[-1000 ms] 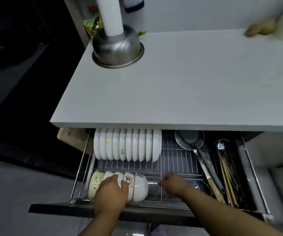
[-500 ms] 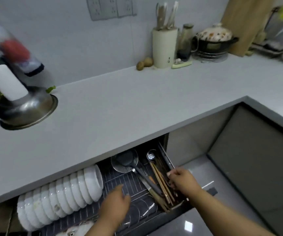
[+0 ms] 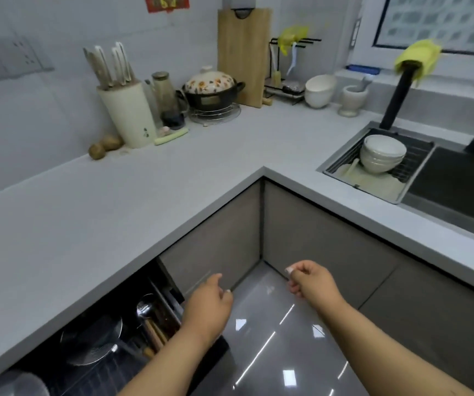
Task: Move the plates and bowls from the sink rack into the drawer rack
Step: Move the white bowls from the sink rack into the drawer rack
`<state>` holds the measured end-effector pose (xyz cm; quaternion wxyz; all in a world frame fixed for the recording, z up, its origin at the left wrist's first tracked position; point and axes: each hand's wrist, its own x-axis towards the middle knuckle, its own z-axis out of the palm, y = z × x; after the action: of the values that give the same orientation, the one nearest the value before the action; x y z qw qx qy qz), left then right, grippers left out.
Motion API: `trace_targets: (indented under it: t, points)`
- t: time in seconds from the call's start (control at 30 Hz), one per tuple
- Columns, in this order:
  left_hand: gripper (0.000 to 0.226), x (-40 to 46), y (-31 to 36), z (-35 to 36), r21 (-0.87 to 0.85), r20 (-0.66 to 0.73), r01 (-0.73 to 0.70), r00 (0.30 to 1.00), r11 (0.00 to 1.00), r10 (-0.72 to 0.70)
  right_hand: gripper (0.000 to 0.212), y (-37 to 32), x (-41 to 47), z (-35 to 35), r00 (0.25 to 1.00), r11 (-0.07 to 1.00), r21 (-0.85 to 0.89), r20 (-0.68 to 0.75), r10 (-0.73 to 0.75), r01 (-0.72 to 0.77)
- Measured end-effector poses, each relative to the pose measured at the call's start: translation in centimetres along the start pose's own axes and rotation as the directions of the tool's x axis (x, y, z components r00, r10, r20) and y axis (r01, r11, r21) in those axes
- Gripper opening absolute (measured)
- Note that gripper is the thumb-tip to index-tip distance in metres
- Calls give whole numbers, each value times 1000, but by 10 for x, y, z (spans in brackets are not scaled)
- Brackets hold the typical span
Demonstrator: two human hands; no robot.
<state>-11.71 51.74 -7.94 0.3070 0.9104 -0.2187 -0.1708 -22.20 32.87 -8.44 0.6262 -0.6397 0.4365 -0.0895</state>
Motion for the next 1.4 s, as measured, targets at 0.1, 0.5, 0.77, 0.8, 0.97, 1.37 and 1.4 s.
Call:
trace_targets:
  t: [0.1, 0.5, 0.77, 0.8, 0.97, 1.37, 1.4]
  points:
    - [47, 21, 40, 31, -8, 24, -36, 999, 999, 36, 17, -4, 19, -43, 999, 999, 19, -36, -30, 31]
    - [46, 76, 146, 92, 103, 113, -178, 980, 979, 167, 11, -24, 67, -151, 984, 995, 69, -169, -62, 74]
    - [45, 160, 196, 107, 121, 150, -275, 955, 954, 256, 10, -33, 114, -192, 960, 994, 95, -277, -34, 63]
    - [44, 170, 203, 109, 118, 155, -285, 951, 951, 266, 10, -36, 118, -197, 956, 994, 90, -291, -33, 61]
    - [45, 242, 240, 127, 105, 186, -355, 924, 929, 333, 10, -60, 168, -218, 923, 994, 107, -384, 10, 34]
    - [52, 366, 270, 175, 298, 281, -642, 766, 707, 578, 7, -132, 316, -247, 841, 998, 67, -539, 42, -6]
    - [57, 370, 271, 177, 317, 305, -663, 749, 678, 589, 5, -137, 327, -251, 831, 1000, 28, -556, 28, -15]
